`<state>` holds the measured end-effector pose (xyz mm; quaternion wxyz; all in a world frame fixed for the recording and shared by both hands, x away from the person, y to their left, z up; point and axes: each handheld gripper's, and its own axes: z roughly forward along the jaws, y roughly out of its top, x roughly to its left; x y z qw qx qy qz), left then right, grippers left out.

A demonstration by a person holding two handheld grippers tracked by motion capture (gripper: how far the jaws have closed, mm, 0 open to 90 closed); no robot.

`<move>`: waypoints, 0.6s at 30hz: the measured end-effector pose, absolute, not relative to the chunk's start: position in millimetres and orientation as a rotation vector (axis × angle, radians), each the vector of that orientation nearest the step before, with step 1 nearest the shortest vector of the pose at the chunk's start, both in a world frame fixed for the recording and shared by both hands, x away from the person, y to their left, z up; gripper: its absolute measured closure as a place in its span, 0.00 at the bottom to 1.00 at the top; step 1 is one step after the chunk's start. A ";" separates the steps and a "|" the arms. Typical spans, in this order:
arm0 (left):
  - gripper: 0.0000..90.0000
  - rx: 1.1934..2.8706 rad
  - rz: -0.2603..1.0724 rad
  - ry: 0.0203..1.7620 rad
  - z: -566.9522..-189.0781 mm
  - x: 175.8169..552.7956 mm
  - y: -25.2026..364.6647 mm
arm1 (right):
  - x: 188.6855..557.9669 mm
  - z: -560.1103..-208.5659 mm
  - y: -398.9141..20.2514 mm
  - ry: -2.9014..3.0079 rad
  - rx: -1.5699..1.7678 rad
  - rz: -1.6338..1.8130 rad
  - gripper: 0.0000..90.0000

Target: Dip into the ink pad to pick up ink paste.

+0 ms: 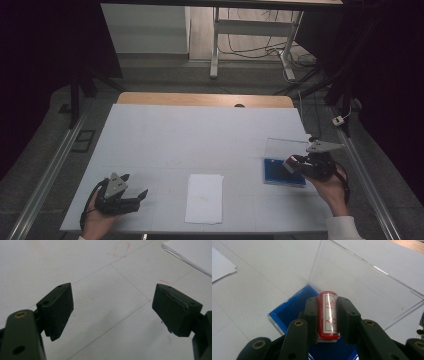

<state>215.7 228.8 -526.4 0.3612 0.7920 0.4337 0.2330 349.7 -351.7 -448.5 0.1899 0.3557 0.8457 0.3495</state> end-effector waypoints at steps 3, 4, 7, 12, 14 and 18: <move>0.19 2.036 0.604 1.120 -526.3 215.4 229.0 | 348.6 -446.4 -351.0 2.372 0.994 1.006 0.78; 0.19 2.036 0.604 1.119 -526.3 215.3 229.0 | 348.2 -445.5 -350.8 2.371 0.989 1.019 0.78; 0.19 2.037 0.604 1.118 -526.5 215.3 228.8 | 346.5 -441.6 -349.4 2.369 0.977 1.031 0.78; 0.19 2.037 0.604 1.119 -526.8 215.4 229.0 | 344.6 -438.2 -346.3 2.361 0.966 1.033 0.78; 0.19 2.037 0.603 1.120 -526.9 215.5 229.4 | 344.2 -437.4 -345.2 2.360 0.959 1.041 0.78; 0.20 2.038 0.603 1.121 -527.2 215.6 229.5 | 342.6 -434.3 -341.9 2.362 0.942 1.038 0.78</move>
